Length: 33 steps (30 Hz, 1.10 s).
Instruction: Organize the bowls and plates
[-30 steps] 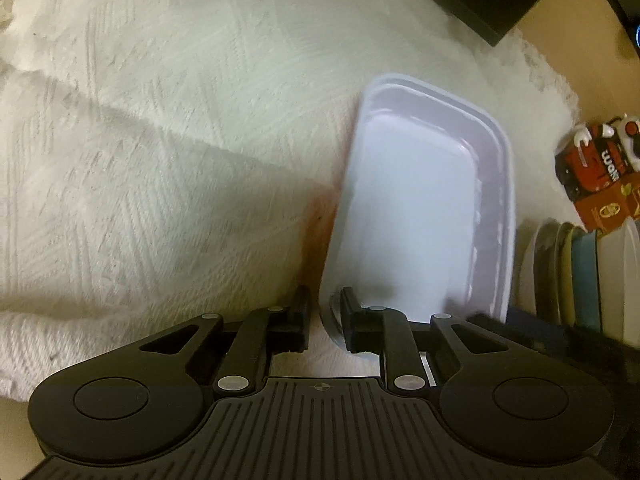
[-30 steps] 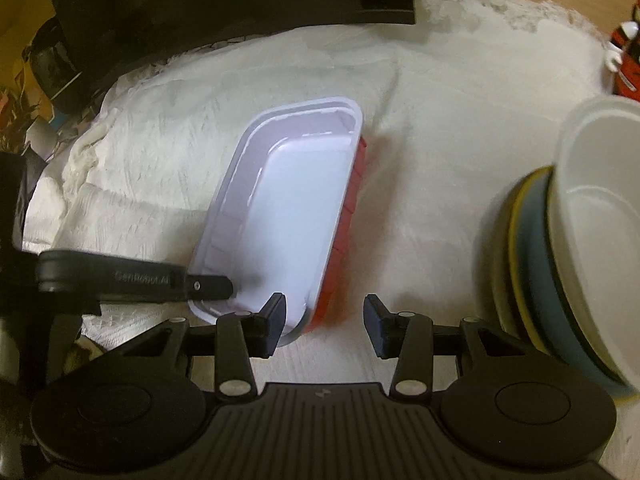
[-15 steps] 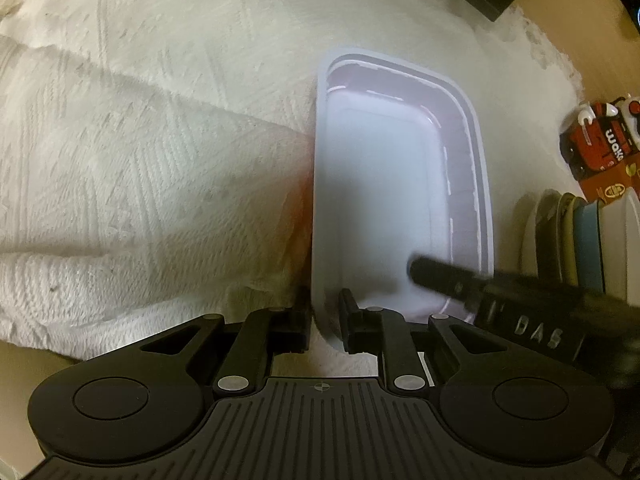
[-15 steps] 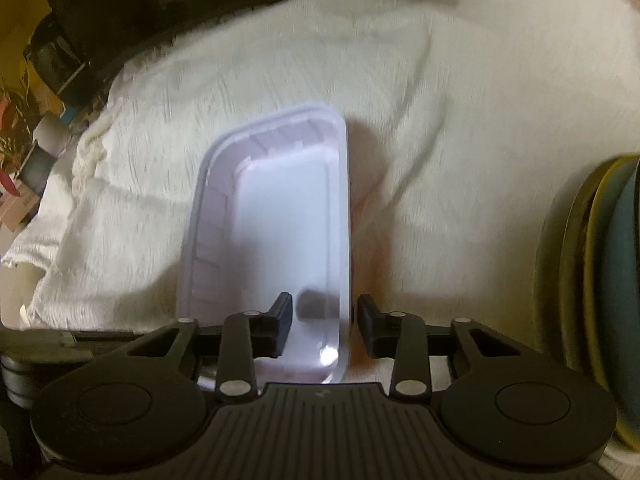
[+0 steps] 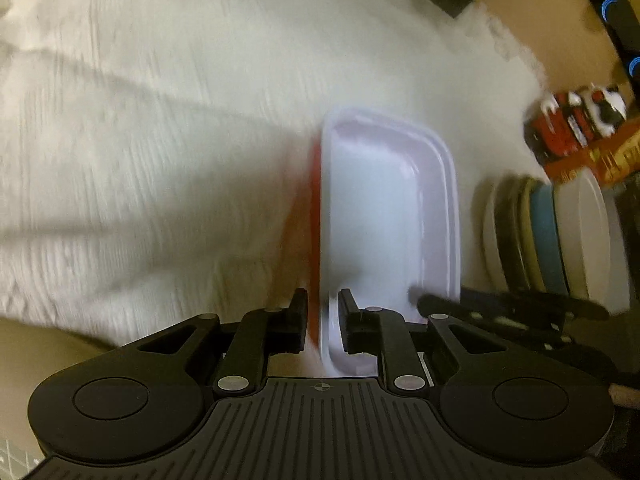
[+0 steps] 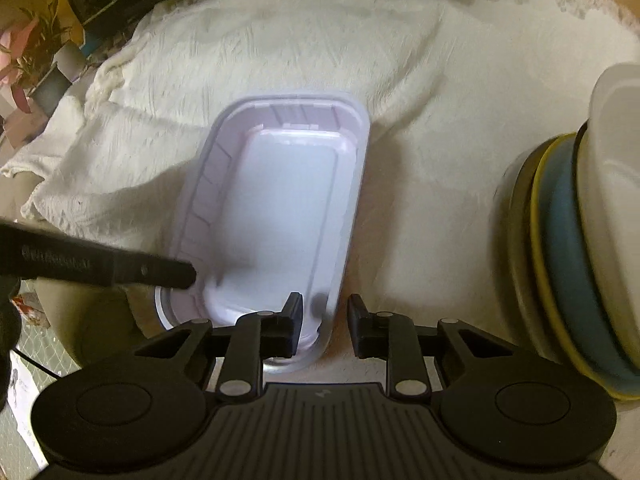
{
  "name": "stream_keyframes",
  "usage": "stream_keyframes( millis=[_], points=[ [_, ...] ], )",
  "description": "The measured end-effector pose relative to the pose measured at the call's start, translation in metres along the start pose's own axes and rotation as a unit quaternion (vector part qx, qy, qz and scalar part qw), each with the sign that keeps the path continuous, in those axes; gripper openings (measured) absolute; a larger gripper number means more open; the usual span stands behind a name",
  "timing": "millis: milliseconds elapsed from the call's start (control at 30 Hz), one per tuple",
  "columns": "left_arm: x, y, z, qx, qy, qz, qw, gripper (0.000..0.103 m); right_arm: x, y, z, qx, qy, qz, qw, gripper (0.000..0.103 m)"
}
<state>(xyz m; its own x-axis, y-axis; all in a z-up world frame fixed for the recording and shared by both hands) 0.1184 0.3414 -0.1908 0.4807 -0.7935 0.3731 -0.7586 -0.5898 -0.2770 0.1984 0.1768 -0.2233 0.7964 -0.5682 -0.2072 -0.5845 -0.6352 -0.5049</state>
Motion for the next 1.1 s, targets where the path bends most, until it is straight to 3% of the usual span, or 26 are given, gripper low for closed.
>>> stream_keyframes(
  millis=[167,300,533,800,933,1100],
  points=[
    [-0.002,-0.017,0.019,0.011,-0.026,-0.018,0.9995,0.019,0.007,-0.026,0.010,0.027,0.006,0.027,0.999,0.024],
    [0.001,-0.018,0.028,0.007,-0.031,-0.023,0.9992,0.019,0.014,-0.032,0.028,0.009,-0.014,0.063,0.998,0.024],
    [0.012,-0.027,0.019,0.017,-0.042,-0.016,0.9988,0.020,0.000,-0.035,0.020,0.018,-0.027,0.047,0.998,0.024],
    [0.049,-0.046,-0.041,0.058,-0.025,0.009,0.9980,0.020,-0.004,-0.062,-0.044,0.081,-0.046,0.047,0.995,0.024],
    [0.085,-0.061,-0.069,0.061,-0.022,0.030,0.9975,0.020,0.001,-0.071,-0.088,0.104,-0.052,0.043,0.992,0.024],
    [0.154,-0.081,-0.094,0.047,0.020,0.081,0.9954,0.021,0.032,-0.080,-0.152,0.128,-0.051,0.049,0.989,0.024]
  ],
)
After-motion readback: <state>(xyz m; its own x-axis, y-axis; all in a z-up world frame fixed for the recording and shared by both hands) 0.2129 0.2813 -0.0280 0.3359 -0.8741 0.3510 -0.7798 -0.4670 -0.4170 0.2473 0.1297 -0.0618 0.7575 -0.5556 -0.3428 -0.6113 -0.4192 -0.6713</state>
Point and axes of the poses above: each gripper's, at about its wrist camera, not at the fingertips, and z roughly the way its jaws point, x to its right, y to its underside, the point moved 10 cm from there along z, roughly the way its jaws point, and after that the axes turned 4 degrees about -y, right-handed, at the moved point
